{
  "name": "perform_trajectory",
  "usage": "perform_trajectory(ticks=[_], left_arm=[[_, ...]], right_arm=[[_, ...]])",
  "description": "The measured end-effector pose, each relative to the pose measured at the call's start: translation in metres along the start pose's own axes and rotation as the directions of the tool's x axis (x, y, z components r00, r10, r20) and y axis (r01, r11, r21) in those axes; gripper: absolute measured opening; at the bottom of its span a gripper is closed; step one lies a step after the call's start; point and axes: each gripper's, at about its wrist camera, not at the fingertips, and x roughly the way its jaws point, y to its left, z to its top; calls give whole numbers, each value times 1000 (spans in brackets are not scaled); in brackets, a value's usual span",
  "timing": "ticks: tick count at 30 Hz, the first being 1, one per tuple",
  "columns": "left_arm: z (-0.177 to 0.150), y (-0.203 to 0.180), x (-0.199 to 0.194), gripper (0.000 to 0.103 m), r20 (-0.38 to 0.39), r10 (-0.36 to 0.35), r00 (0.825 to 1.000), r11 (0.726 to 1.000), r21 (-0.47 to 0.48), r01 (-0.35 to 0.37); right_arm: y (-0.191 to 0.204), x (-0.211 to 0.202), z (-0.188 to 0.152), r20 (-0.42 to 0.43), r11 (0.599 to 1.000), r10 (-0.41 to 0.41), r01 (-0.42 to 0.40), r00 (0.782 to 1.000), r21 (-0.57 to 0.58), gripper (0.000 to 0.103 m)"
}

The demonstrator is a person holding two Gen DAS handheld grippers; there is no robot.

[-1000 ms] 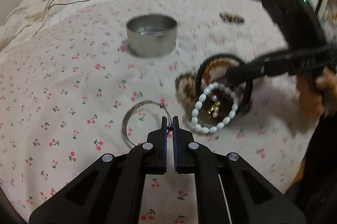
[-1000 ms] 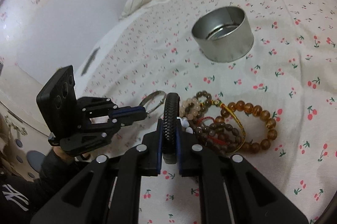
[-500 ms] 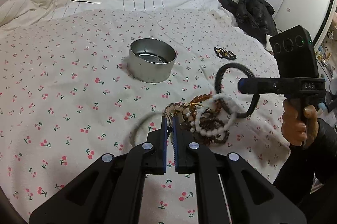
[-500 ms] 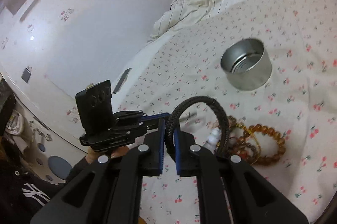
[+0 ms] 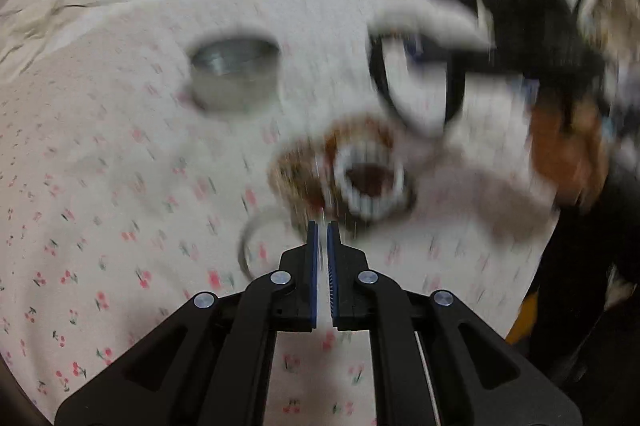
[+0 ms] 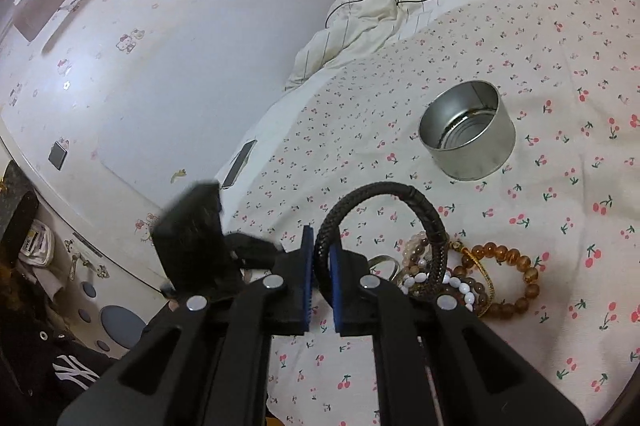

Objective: Organize jewelry
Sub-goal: 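Lift the black bracelet with the right gripper while the left gripper lifts the bangle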

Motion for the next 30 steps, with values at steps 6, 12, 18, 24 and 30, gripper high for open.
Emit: perform_trajectory(ticks=[6,12,18,24,30], left_arm=[[-9,-22,31,22,-83,114,990,988,117,-104],[-8,-17,30,47,-56,149,987,987,74,-145],[-2,1,1,50,28,131,991,991,8,-131],[0,-4,32,54,-50,259,965,962,99,-253],[3,15,45,10,-102,205,973,978,-8,-207]], right_arm=[[2,4,-2,-19,1000,9,-9,1000,-4,9],[3,5,-2,-23,1000,16,-16,1000,-6,9],[4,6,-3,-30,1000,21,-21,999,-5,9],[4,9,-4,-42,1000,26,-26,999,-3,11],[3,10,-4,-45,1000,28,-28,999,0,11]])
